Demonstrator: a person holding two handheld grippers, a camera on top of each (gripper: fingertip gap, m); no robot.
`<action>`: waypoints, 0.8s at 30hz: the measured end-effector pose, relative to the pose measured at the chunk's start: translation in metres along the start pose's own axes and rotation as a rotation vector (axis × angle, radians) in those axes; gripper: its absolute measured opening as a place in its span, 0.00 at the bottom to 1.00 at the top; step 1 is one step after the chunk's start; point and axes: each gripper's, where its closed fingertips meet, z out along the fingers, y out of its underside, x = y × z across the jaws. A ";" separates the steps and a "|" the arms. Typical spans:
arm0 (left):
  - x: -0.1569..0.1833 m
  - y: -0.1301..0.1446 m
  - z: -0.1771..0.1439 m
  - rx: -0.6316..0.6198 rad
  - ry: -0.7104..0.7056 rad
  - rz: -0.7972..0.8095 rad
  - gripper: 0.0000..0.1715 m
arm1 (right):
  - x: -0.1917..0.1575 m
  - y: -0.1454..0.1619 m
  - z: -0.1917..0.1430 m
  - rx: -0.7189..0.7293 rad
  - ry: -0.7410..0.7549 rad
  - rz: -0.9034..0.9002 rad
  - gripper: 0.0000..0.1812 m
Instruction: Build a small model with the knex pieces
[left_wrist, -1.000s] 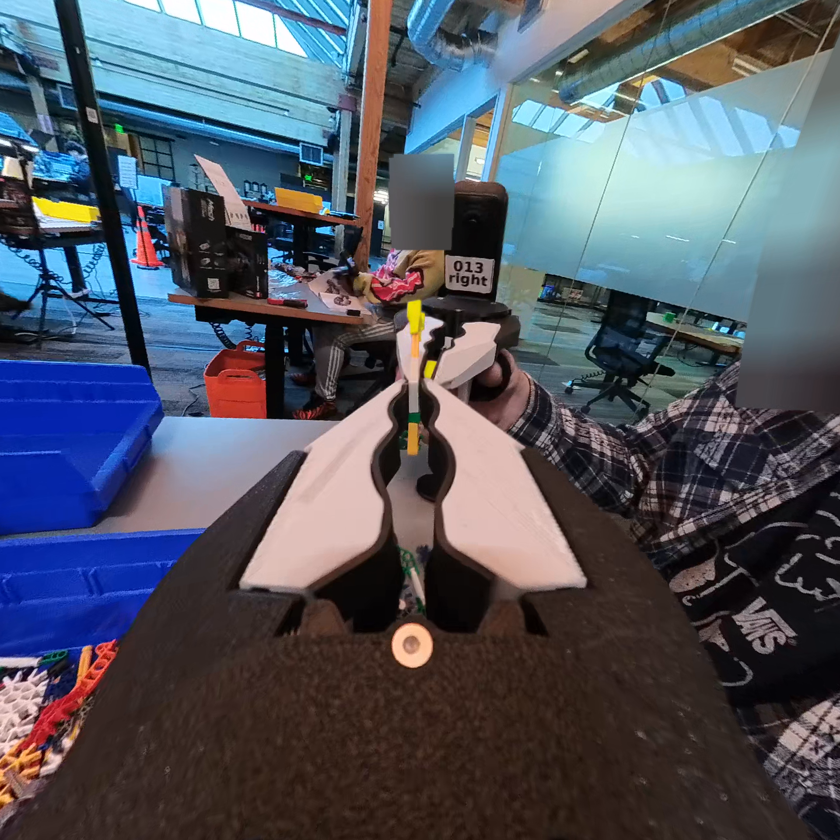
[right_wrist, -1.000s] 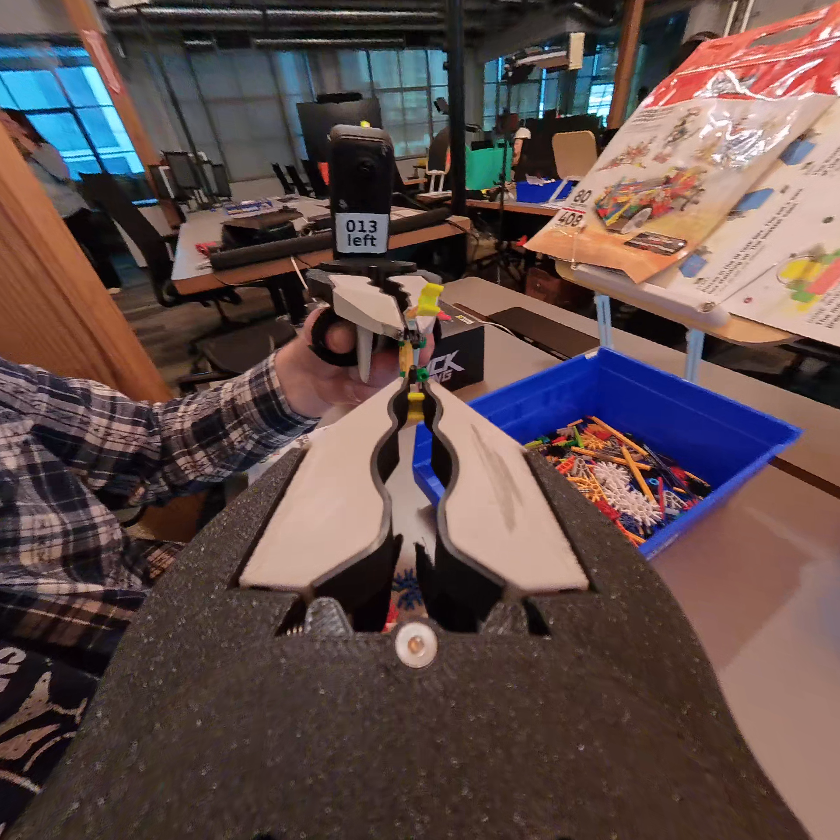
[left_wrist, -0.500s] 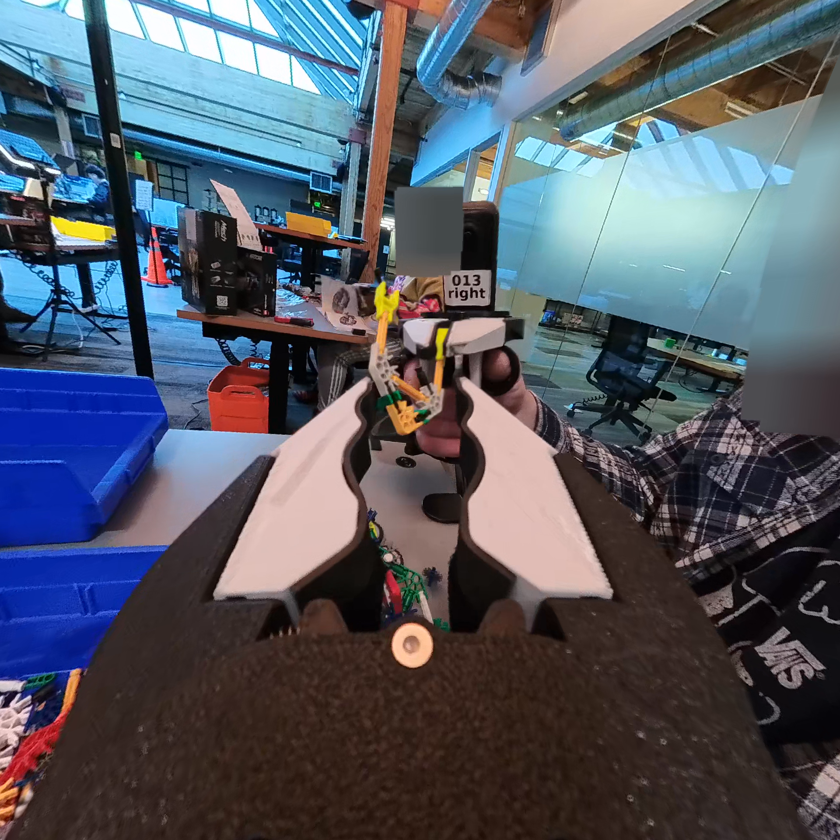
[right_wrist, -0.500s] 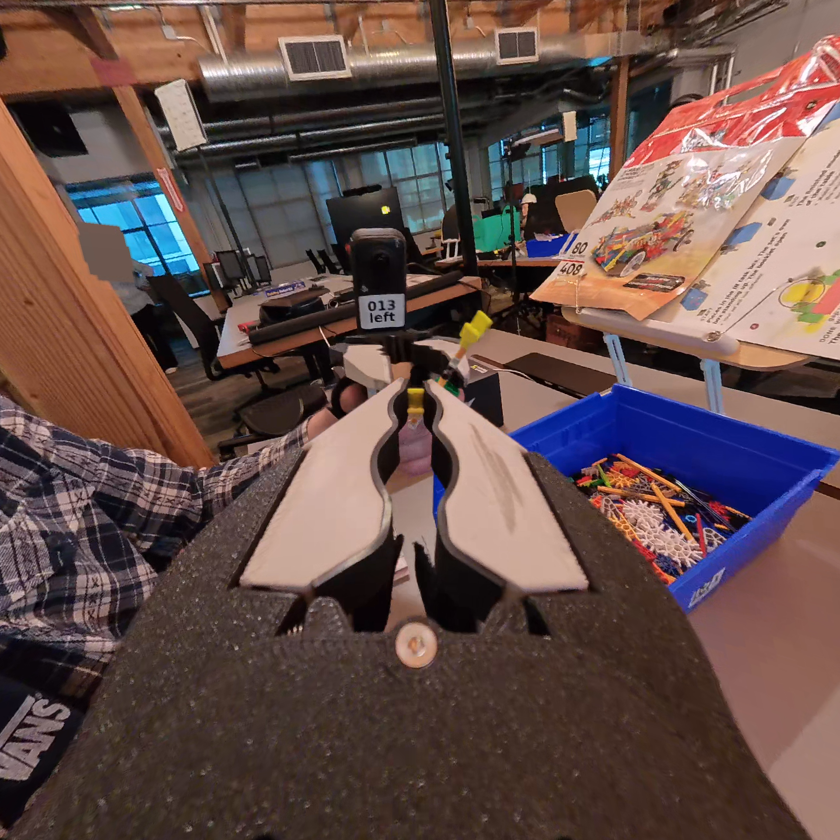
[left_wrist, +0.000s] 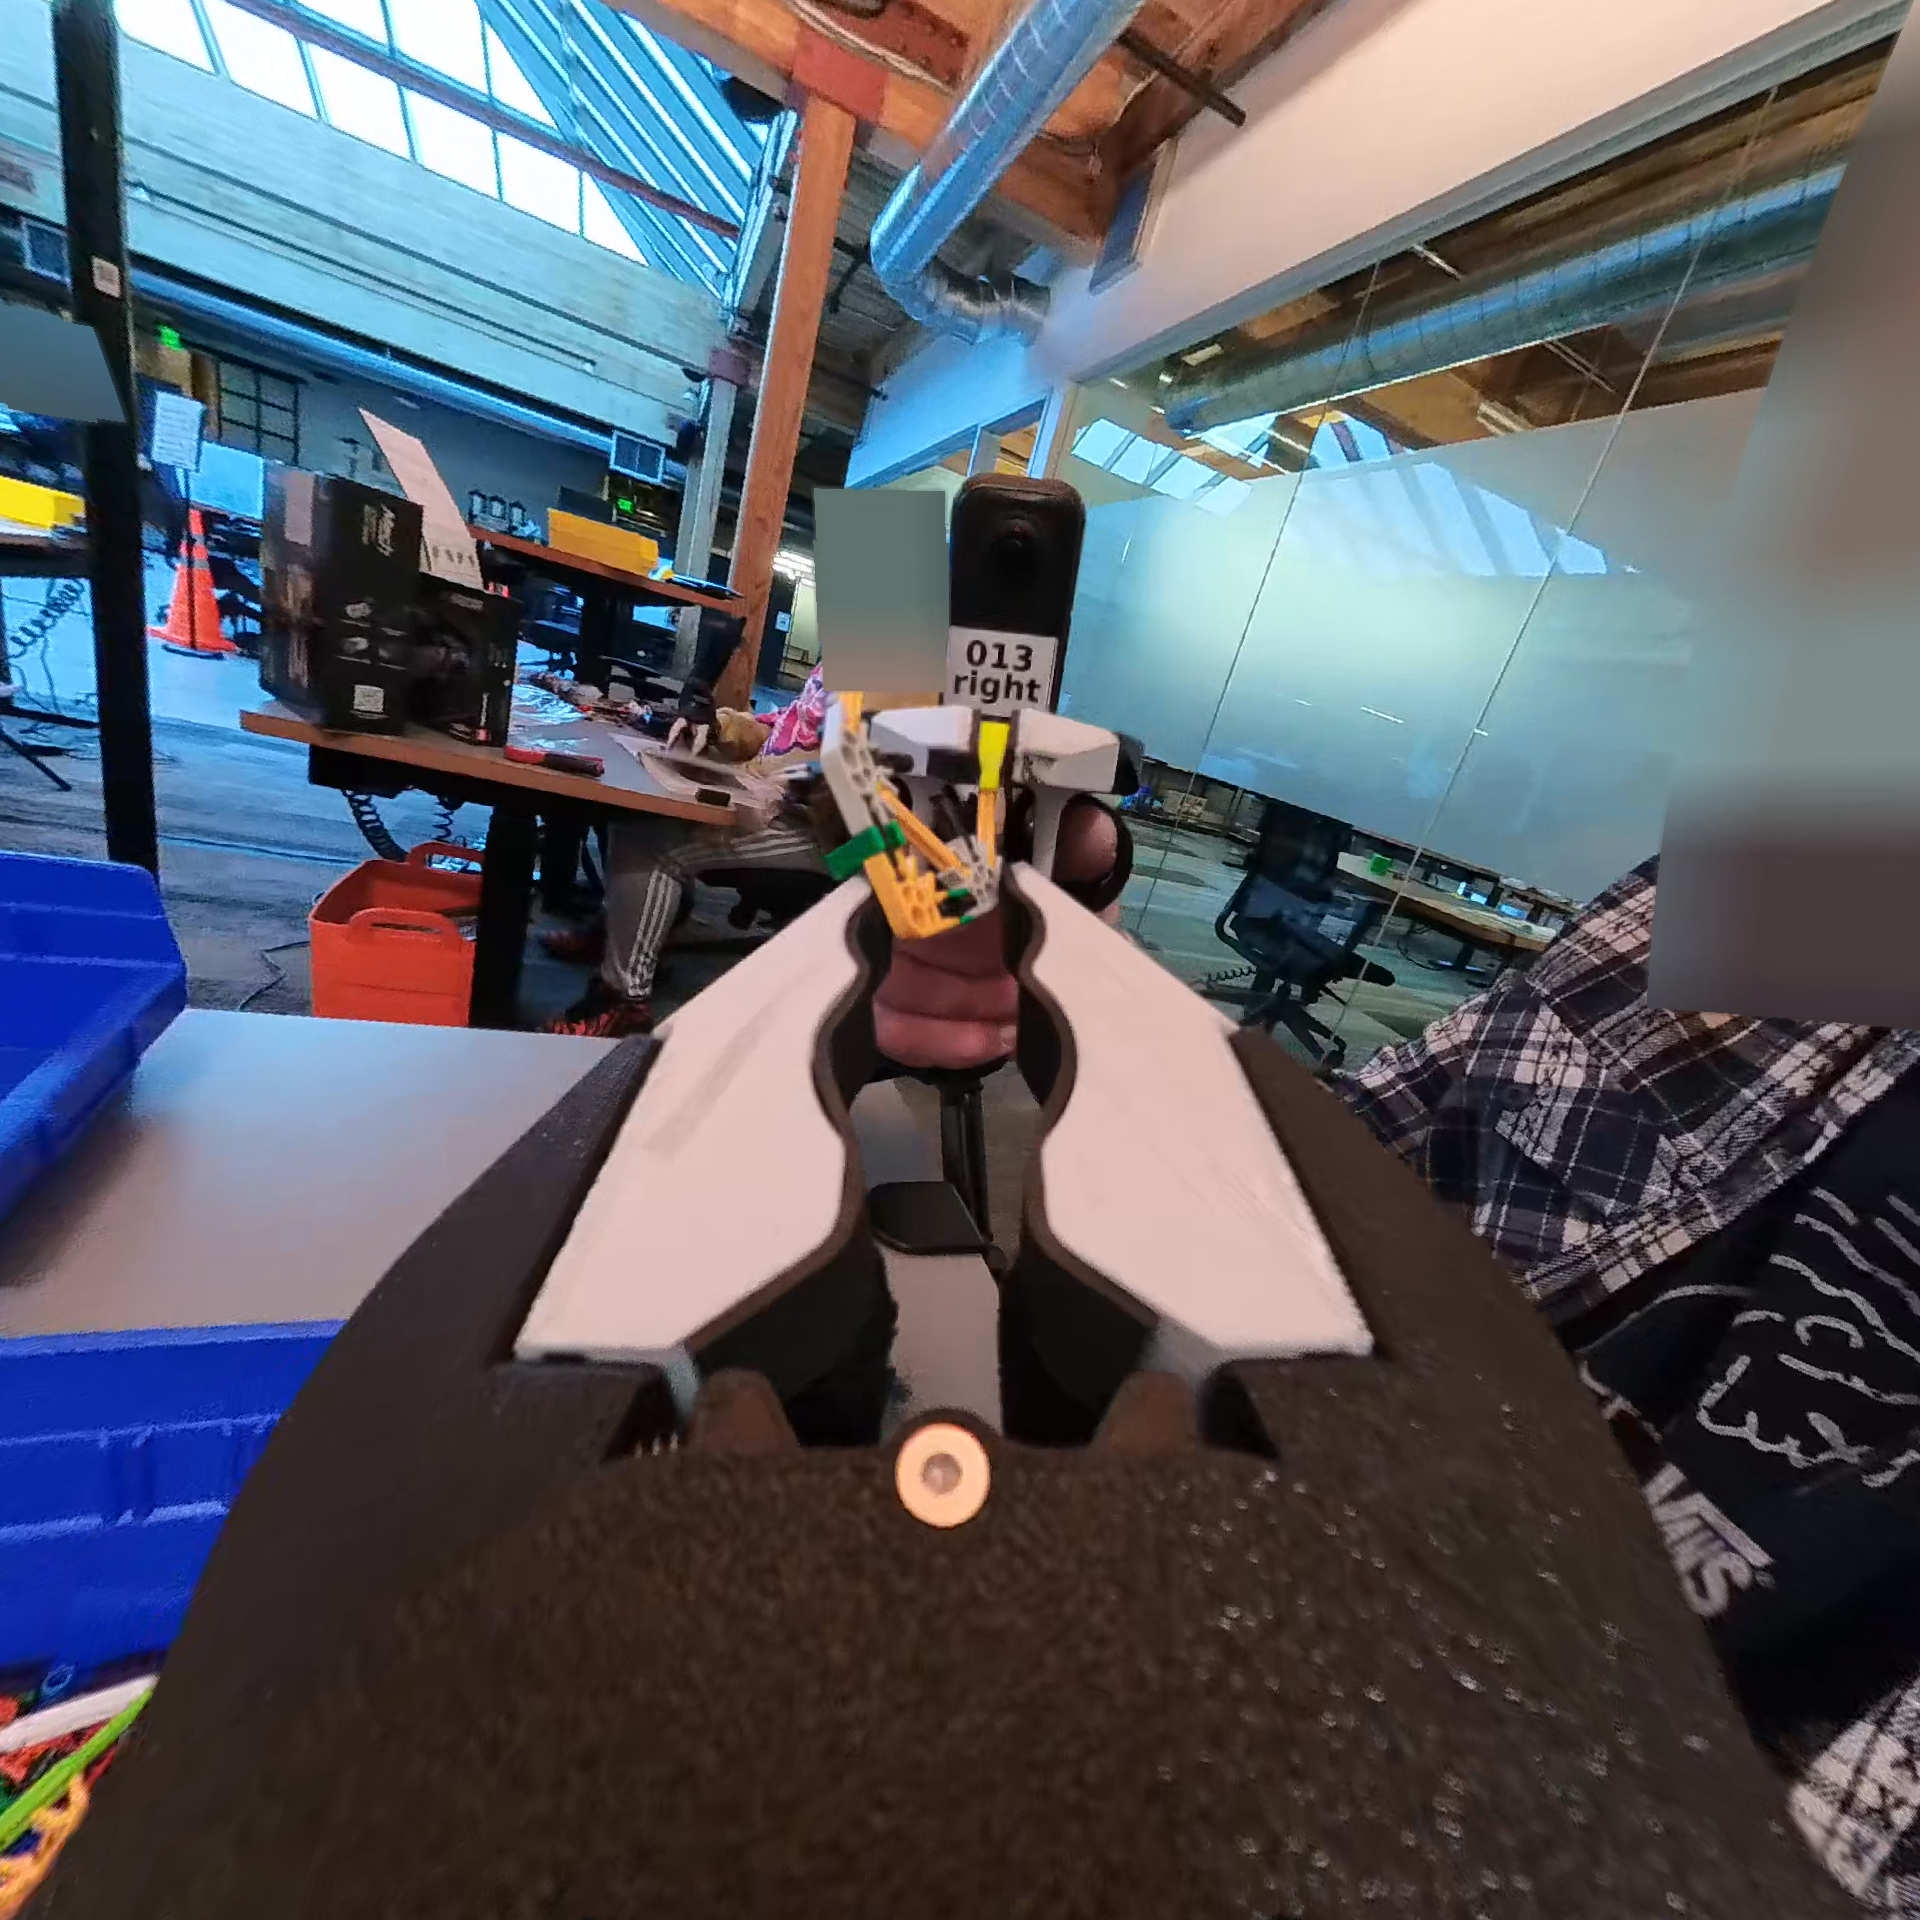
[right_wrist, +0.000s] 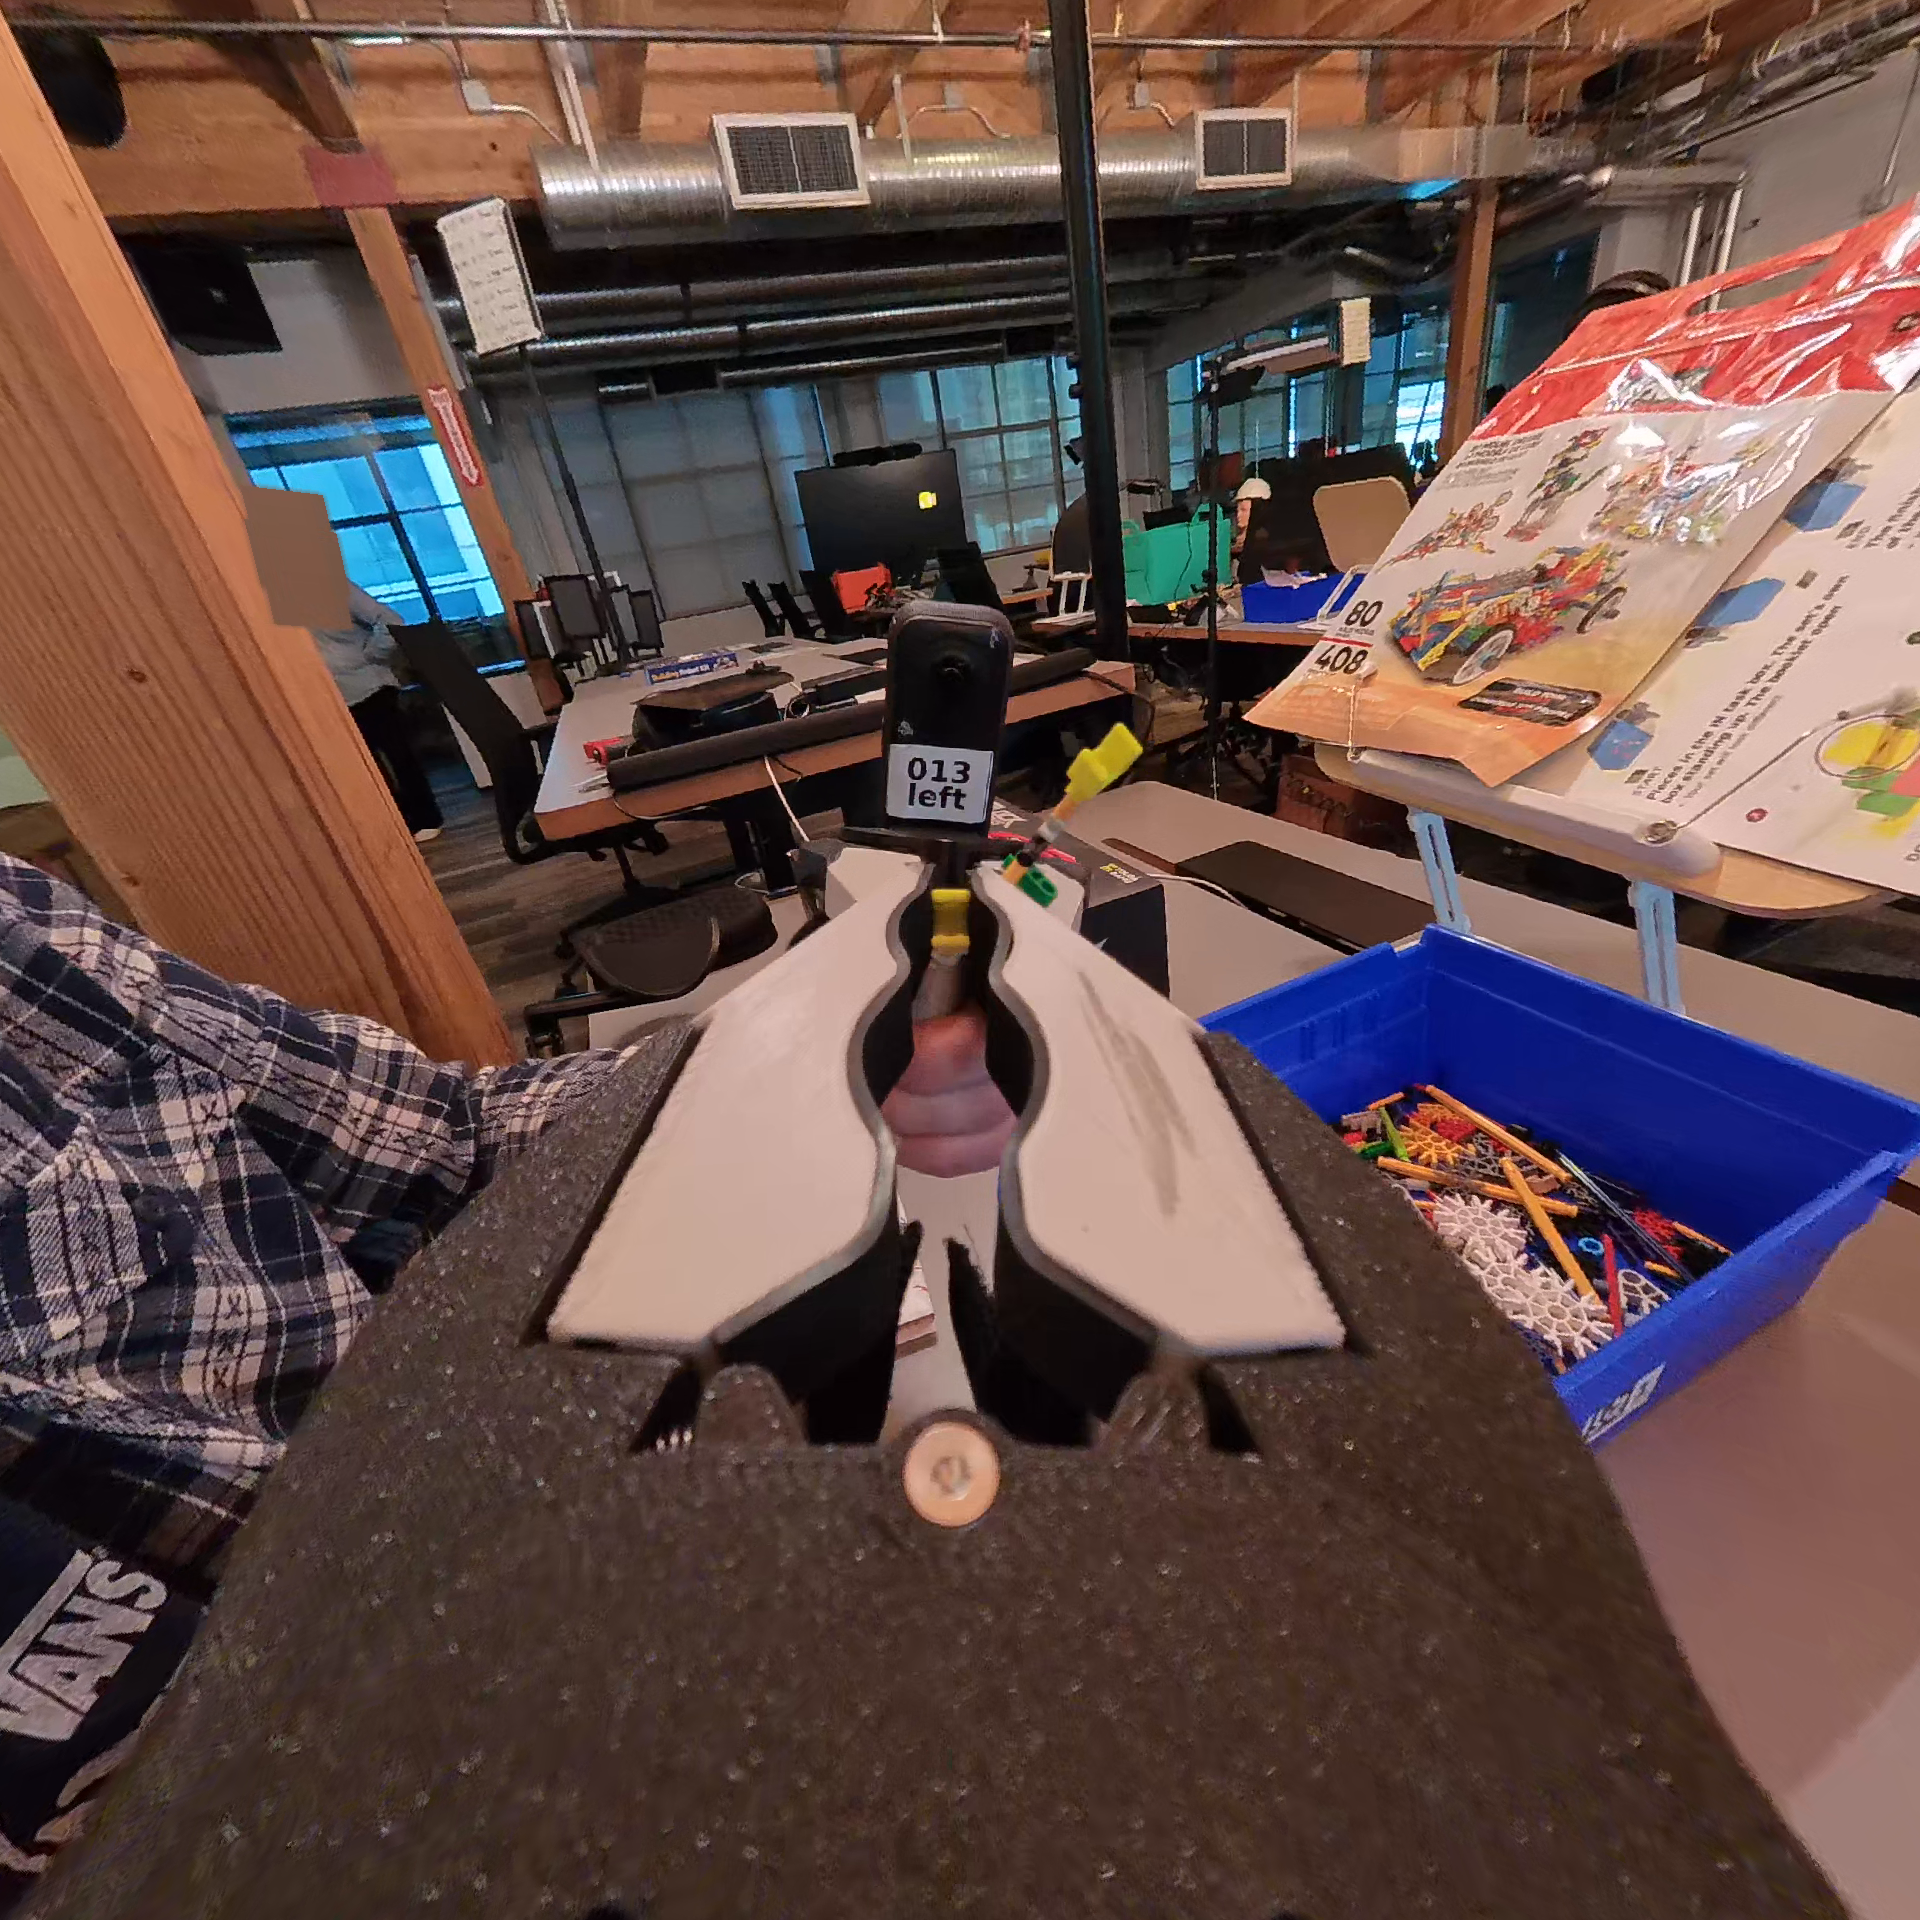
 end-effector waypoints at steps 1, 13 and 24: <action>0.000 0.000 0.000 -0.002 0.005 0.008 0.10 | 0.000 0.000 0.000 -0.001 0.000 -0.002 0.02; 0.000 0.004 0.006 -0.171 -0.096 0.217 0.09 | 0.002 0.016 -0.006 -0.169 0.033 -0.094 0.06; -0.019 0.000 0.010 -0.193 -0.308 0.366 0.07 | 0.019 0.012 -0.009 -0.226 0.227 -0.270 0.01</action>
